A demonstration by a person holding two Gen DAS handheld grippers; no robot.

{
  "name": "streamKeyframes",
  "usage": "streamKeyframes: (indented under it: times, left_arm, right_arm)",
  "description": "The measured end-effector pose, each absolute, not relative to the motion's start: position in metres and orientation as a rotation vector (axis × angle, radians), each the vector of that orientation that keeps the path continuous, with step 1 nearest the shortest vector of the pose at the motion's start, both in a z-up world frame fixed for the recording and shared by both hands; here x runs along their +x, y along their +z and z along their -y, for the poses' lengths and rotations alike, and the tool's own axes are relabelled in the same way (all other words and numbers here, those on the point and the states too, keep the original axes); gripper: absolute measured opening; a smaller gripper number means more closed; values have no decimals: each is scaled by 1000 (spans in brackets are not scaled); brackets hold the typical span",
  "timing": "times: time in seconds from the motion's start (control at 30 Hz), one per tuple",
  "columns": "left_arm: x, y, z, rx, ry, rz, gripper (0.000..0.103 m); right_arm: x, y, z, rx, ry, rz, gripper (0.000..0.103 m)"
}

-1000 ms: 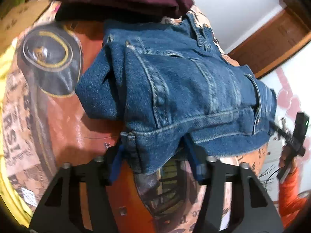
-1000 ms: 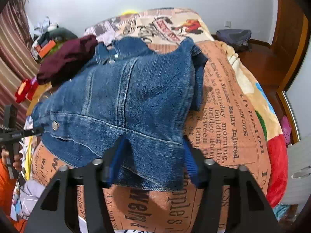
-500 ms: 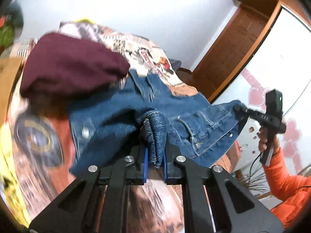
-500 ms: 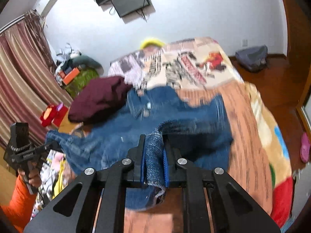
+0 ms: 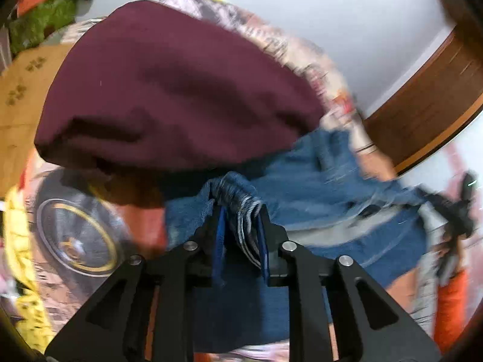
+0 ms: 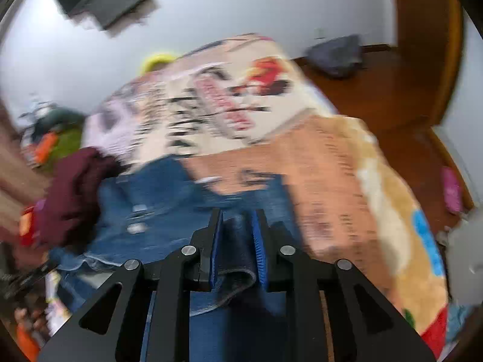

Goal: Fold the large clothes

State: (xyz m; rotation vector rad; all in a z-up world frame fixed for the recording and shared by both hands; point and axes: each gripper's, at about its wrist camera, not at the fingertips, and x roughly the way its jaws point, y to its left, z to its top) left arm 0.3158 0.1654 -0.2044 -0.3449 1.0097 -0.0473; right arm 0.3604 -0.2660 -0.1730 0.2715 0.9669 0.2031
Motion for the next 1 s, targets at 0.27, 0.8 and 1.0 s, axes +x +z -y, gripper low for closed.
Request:
streamKeyframes:
  times: [0.27, 0.8, 1.0]
  left_arm:
    - [293, -169, -130, -90, -14, -938, 35]
    - [259, -210, -67, 57, -154, -1084, 71]
    - [298, -233, -70, -33, -164, -1135, 71]
  right_arm:
    - [340, -152, 294, 276, 206, -970, 22]
    - [253, -160, 175, -233, 594, -976, 24]
    - [285, -197, 157, -262, 636, -1084, 27]
